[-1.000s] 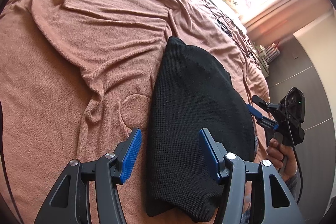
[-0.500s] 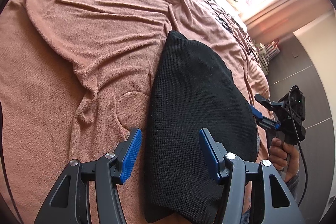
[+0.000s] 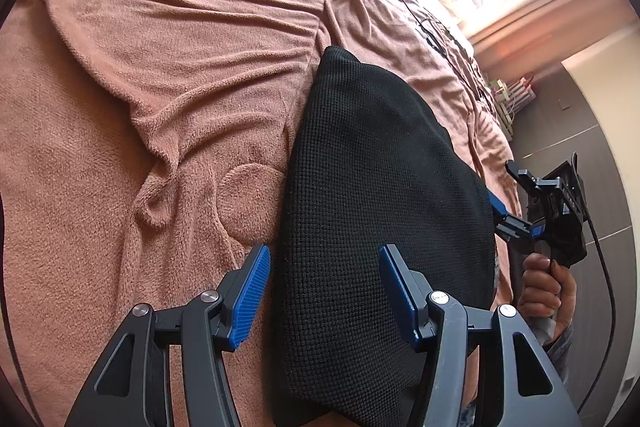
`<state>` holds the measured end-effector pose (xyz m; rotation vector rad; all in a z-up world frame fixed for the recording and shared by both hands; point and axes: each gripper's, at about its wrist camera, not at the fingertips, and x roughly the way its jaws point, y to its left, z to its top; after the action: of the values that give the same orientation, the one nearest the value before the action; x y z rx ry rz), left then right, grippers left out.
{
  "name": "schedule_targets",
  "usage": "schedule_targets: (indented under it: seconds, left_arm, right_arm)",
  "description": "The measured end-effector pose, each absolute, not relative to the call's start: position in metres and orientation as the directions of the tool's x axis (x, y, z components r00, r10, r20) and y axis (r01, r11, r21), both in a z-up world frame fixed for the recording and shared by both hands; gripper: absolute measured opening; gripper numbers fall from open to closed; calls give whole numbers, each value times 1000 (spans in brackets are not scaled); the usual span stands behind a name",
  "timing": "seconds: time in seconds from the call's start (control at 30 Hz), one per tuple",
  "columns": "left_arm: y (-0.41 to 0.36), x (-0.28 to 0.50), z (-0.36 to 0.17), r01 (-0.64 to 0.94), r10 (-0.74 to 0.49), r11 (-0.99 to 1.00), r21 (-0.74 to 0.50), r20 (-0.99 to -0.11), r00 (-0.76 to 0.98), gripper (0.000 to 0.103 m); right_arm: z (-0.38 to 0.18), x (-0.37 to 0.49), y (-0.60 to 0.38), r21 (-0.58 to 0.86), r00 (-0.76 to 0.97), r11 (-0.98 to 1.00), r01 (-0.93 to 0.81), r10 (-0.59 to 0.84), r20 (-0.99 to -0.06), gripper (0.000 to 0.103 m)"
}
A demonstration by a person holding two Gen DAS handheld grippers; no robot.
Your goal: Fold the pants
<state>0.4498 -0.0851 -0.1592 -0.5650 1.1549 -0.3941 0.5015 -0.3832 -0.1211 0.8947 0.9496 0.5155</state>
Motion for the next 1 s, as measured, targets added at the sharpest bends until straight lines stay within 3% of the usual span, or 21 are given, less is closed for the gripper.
schedule_targets:
  seconds: [0.1,0.2,0.27,0.3,0.33,0.4,1.0]
  left_arm:
    - [-89,452,-162,5,-568,796,-605,-744,352,59]
    - [-97,454,-165,16,-567,802,-597,-754,331,56]
    - [-101,455,-166,19,-555,813,-582,-764,329,56]
    - [-102,455,-166,20,-553,814,-580,-766,328,56]
    - [-103,455,-166,20,-553,814,-580,-766,328,56]
    - [-104,454,-166,19,-551,816,-578,-767,329,56]
    - [-115,455,-162,40,-555,817,-575,-766,324,56]
  right_arm:
    - [-131,505,-382,819,484,573,23,711,-510,53]
    - [-136,513,-375,802,470,596,32,700,-538,45]
    - [-134,517,-370,772,460,635,28,677,-574,29]
    - [-131,517,-369,749,452,662,26,660,-600,14]
    - [-130,519,-367,718,443,695,31,635,-633,7]
    - [-123,519,-363,679,442,733,33,599,-668,2]
    - [-83,476,-376,578,549,815,37,467,-693,0]
